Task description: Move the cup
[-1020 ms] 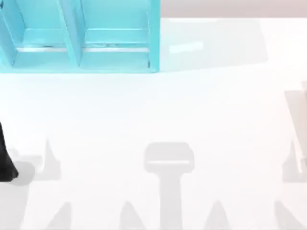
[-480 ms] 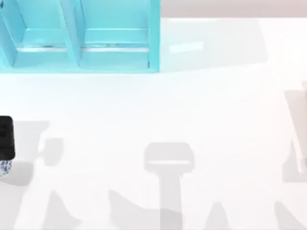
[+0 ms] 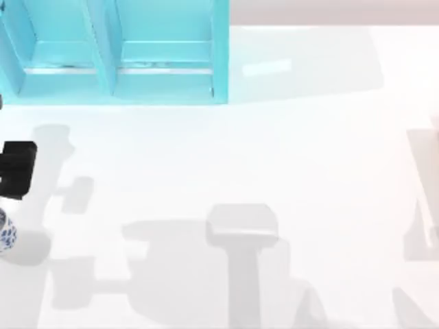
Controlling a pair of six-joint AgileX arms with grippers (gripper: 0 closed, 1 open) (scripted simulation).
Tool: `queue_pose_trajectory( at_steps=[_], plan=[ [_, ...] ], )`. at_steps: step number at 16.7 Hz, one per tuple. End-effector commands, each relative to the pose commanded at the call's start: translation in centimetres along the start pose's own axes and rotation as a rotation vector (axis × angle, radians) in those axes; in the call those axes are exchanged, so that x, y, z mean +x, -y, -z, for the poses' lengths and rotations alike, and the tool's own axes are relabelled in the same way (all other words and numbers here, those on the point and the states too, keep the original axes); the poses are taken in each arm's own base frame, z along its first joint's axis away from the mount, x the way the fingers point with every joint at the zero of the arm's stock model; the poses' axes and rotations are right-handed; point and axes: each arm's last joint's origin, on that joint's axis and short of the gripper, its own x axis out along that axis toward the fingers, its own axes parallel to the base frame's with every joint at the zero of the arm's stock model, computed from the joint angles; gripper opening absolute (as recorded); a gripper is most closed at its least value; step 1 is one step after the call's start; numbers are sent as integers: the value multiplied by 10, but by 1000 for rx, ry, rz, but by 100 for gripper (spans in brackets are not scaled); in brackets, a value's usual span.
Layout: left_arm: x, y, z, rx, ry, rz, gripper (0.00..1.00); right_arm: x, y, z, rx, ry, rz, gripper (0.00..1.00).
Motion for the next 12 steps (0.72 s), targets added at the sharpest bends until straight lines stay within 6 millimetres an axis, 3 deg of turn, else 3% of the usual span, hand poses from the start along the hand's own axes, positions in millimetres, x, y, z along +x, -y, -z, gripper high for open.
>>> queue_pose_trajectory(
  at_steps=[5,12],
  plan=[
    [10,-1,-30,2,-160,6,100,0,0,0,0,0,0,100],
    [15,-1,-30,3,-168,6,100,0,0,0,0,0,0,100]
  ],
)
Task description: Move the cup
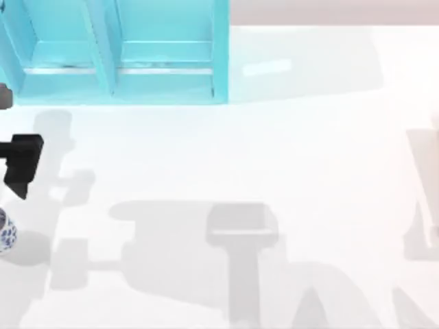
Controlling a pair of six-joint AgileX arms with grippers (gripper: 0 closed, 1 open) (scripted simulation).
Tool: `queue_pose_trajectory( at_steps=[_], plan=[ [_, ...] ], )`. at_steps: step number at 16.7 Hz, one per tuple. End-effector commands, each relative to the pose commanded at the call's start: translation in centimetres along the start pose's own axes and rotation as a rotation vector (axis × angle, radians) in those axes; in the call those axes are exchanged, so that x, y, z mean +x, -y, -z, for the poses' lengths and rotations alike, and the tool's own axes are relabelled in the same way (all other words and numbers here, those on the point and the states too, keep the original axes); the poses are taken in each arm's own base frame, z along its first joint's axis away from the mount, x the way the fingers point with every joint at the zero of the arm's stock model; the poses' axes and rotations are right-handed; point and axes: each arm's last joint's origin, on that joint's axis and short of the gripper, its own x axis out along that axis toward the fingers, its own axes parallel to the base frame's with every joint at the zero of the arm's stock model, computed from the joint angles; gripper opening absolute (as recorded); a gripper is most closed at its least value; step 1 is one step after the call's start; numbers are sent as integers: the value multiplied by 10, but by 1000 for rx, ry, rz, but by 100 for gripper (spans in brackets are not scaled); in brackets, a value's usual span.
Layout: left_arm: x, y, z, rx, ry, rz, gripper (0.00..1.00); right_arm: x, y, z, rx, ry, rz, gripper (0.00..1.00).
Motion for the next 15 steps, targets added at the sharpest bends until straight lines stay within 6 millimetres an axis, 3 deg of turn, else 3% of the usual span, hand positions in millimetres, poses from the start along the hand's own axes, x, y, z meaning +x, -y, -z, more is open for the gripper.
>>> queue_pose_trajectory(
  at_steps=[9,14,15],
  plan=[
    [90,0,-1,0,6,0,100,0,0,0,0,0,0,100],
    [95,0,0,0,1,0,100,0,0,0,0,0,0,100],
    [95,0,0,0,1,0,92,0,0,0,0,0,0,100]
  ],
)
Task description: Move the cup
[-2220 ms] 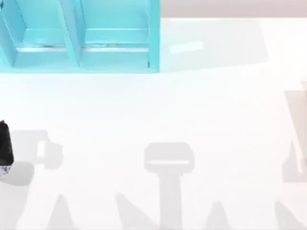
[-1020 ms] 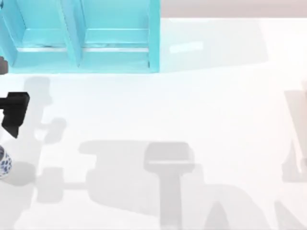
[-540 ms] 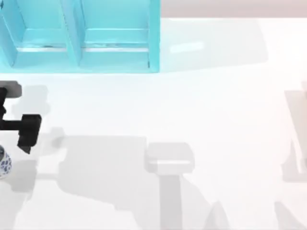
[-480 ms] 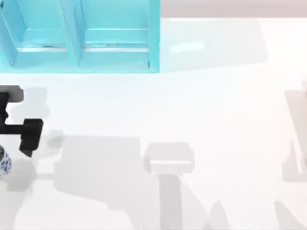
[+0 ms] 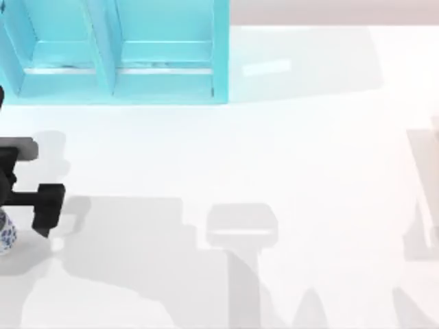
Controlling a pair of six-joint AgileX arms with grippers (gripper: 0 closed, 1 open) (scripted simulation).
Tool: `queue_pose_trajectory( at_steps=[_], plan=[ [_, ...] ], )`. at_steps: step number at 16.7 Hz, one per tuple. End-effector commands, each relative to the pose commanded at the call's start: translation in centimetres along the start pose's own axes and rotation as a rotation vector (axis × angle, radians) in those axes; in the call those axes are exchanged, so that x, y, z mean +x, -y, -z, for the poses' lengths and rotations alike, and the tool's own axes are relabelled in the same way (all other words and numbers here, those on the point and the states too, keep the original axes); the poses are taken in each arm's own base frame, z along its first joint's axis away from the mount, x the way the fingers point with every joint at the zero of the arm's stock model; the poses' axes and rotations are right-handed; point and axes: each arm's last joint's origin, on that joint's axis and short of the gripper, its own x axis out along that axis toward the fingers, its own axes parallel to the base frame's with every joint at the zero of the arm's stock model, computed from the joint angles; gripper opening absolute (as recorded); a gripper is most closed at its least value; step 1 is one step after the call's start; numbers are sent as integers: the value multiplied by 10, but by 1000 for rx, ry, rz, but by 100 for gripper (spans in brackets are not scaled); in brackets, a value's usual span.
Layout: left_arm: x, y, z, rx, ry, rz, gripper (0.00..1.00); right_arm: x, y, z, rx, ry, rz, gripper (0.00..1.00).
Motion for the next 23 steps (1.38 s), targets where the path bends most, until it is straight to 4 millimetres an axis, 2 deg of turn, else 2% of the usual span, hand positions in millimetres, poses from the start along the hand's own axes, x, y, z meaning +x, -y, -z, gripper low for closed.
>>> queue_pose_trajectory(
  at_steps=[12,23],
  plan=[
    [0,0,0,0,0,0,2,0,0,0,0,0,0,100],
    [-1,-4,-3,2,-6,1,0,0,0,0,0,0,0,100]
  ],
)
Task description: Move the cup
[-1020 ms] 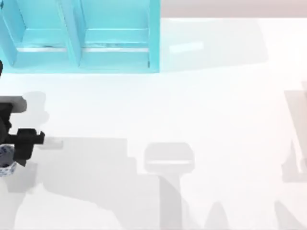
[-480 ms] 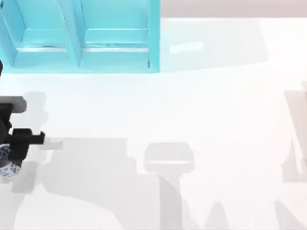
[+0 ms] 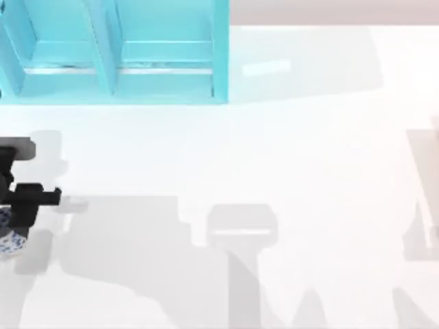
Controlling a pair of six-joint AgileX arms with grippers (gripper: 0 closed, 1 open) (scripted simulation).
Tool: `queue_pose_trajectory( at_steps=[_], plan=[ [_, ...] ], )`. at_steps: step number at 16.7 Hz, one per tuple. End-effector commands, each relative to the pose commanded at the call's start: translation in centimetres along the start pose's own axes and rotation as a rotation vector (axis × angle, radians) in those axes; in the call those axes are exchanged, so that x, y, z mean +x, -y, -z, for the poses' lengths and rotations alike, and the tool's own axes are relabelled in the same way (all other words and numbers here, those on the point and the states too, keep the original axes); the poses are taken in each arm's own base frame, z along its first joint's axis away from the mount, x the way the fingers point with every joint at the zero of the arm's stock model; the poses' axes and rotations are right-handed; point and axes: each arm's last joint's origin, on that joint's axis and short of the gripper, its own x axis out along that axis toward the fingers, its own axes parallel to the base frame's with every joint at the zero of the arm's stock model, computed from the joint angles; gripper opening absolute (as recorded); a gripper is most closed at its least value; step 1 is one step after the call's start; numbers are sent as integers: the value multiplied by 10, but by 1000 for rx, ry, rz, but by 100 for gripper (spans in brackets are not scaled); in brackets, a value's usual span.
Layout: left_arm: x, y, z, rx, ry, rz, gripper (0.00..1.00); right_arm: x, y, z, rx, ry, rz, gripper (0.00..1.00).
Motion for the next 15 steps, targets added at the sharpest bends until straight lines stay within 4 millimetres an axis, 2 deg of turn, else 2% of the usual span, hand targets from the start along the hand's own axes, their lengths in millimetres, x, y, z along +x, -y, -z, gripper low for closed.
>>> queue_pose_trajectory(
  at_steps=[2,4,7,9,11,13,15],
  plan=[
    [-3,-17,-8,0,-17,2,0,0,0,0,0,0,0,100],
    [-12,-49,-21,3,-24,6,0,0,0,0,0,0,0,100],
    [-32,-120,-29,4,-21,10,0,0,0,0,0,0,0,100],
    [-45,-170,-22,2,-16,11,0,0,0,0,0,0,0,100],
    [-58,-209,-11,0,-7,7,0,0,0,0,0,0,0,100],
    [-67,-231,-2,-1,3,2,0,0,0,0,0,0,0,100],
    [-71,-238,1,-2,7,0,0,0,0,0,0,0,0,100]
  ],
)
